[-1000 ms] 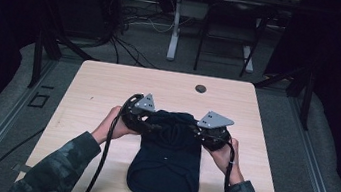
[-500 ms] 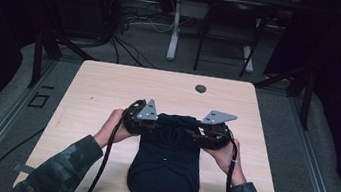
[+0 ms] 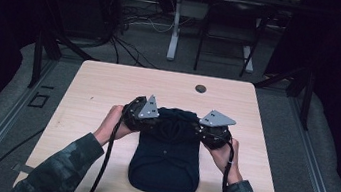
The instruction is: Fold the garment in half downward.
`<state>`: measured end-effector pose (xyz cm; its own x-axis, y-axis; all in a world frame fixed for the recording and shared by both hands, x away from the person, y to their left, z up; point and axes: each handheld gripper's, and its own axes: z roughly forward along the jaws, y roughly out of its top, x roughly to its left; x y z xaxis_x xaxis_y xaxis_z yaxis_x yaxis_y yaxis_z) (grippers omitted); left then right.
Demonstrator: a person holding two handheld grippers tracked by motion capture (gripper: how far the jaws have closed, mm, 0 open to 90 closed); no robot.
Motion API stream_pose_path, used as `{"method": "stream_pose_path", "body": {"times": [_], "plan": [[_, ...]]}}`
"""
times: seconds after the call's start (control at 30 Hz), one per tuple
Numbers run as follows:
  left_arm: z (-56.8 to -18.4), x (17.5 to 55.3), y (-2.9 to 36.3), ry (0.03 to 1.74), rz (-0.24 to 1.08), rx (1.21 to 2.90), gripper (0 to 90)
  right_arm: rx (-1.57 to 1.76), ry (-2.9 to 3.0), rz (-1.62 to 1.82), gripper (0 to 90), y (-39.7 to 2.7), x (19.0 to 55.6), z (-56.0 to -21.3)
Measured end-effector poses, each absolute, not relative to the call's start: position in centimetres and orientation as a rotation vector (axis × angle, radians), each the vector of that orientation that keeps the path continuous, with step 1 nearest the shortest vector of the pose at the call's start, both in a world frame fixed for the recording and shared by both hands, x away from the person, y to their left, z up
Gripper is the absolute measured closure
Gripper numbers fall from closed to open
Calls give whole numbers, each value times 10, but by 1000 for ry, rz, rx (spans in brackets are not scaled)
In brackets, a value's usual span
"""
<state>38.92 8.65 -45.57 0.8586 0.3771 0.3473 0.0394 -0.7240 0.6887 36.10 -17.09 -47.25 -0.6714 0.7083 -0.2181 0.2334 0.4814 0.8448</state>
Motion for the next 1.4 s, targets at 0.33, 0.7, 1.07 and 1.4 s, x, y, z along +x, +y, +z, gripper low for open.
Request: {"method": "stream_pose_path", "body": {"times": [0.33,0.7,1.07,1.4], "plan": [[-477,391,88,350,518,2384,634,680,2198,1099,765,-170,356,-483],[-477,373,80,285,725,2364,663,703,2283,1120,693,-181,351,-484],[-481,364,83,277,752,2358,642,650,2300,1096,727,-181,340,-493],[-488,355,86,280,684,2353,585,625,2318,1068,743,-181,332,-500]]}}
